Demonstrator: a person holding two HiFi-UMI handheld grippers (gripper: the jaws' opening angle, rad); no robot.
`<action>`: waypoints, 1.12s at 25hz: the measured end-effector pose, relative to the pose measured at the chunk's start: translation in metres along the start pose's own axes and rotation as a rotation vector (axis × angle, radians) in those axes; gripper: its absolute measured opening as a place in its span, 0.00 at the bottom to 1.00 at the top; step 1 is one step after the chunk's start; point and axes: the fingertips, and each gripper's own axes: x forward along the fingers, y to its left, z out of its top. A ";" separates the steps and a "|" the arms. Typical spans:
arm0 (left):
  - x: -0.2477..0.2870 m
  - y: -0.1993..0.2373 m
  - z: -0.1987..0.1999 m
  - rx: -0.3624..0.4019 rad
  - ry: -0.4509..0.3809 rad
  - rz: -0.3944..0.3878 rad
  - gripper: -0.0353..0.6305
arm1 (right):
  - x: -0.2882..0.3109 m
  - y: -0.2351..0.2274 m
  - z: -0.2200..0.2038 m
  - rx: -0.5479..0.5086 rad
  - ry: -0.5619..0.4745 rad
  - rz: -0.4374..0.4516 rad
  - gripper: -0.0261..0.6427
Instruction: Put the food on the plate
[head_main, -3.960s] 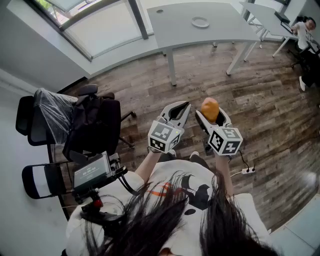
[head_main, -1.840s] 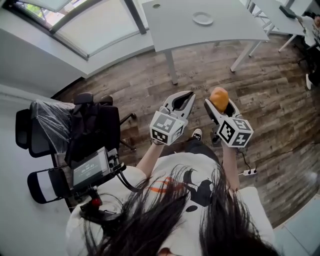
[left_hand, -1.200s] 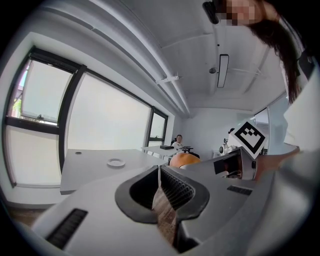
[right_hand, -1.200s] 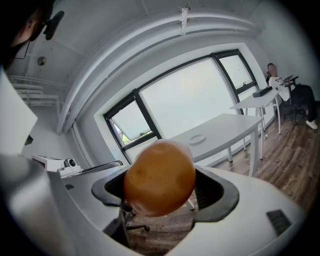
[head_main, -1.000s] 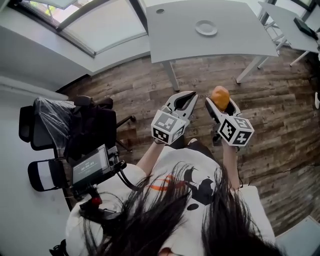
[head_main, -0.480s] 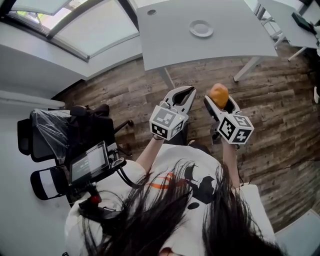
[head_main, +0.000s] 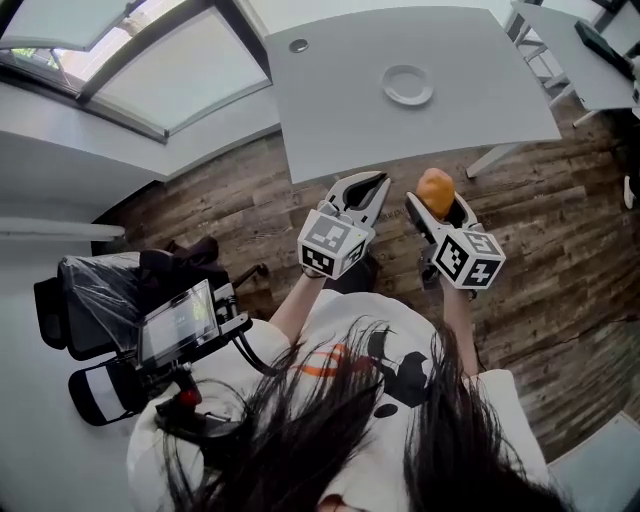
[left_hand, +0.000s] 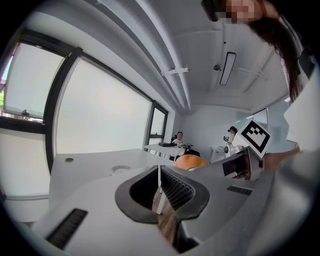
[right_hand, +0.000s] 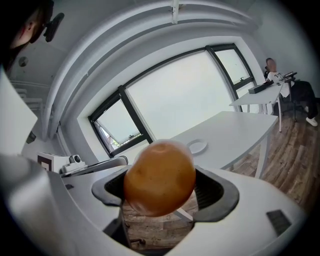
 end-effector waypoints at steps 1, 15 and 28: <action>0.001 0.003 0.000 0.004 -0.002 -0.002 0.06 | 0.002 0.000 0.000 0.000 -0.004 -0.001 0.62; 0.043 0.091 0.015 -0.029 -0.010 -0.058 0.06 | 0.078 -0.008 0.025 0.033 0.004 -0.082 0.62; 0.097 0.116 0.021 -0.060 0.011 -0.044 0.06 | 0.114 -0.054 0.064 0.039 0.026 -0.094 0.62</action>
